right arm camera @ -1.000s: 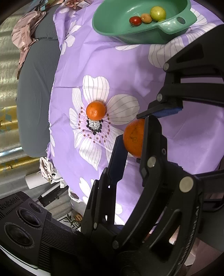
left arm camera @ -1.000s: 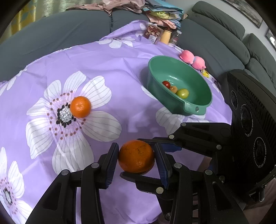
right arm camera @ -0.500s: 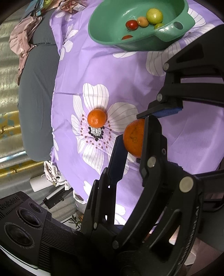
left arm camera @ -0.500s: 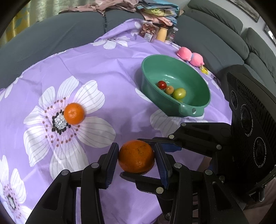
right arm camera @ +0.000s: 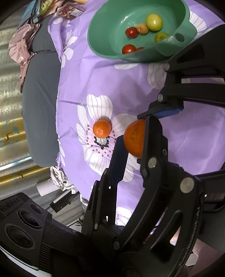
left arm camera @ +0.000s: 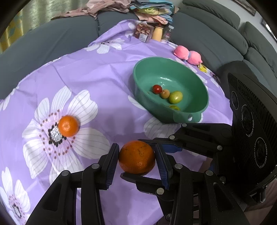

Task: Organize fruits
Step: 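Lift the tangerine with the right tool toward the green bowl, then lower the held tangerine into the green bowl with the right tool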

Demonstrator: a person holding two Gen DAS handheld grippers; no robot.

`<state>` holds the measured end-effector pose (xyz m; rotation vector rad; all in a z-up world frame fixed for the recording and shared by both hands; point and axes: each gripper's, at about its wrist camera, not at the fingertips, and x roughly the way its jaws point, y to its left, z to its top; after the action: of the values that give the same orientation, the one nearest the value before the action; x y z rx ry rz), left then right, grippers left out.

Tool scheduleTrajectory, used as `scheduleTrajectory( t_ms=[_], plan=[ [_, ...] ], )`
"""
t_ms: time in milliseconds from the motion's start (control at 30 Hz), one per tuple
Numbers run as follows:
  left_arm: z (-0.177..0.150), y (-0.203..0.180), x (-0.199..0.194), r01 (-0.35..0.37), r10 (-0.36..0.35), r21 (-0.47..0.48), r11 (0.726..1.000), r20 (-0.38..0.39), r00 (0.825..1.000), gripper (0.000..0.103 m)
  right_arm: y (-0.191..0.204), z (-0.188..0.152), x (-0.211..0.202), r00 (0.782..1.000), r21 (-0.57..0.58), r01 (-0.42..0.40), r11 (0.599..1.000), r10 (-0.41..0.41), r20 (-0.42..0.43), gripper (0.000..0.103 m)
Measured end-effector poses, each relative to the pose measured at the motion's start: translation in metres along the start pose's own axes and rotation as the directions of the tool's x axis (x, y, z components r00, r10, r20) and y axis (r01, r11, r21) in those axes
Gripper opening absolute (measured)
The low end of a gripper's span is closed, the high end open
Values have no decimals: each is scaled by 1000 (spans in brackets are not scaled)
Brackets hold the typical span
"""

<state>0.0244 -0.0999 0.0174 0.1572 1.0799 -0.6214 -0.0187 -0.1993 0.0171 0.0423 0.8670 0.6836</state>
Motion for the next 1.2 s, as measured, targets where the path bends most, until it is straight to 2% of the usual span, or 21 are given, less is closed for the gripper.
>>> scheduleTrajectory(
  t_ms=[567, 1200],
  plan=[
    [27, -25, 7, -15, 16, 90, 996, -4, 1000, 43, -25, 1, -18, 997, 48, 29, 998, -32, 70, 43],
    [46, -43, 14, -14, 15, 146, 989, -11, 1000, 43, -44, 1, -29, 992, 86, 54, 995, -63, 109, 43]
  ],
)
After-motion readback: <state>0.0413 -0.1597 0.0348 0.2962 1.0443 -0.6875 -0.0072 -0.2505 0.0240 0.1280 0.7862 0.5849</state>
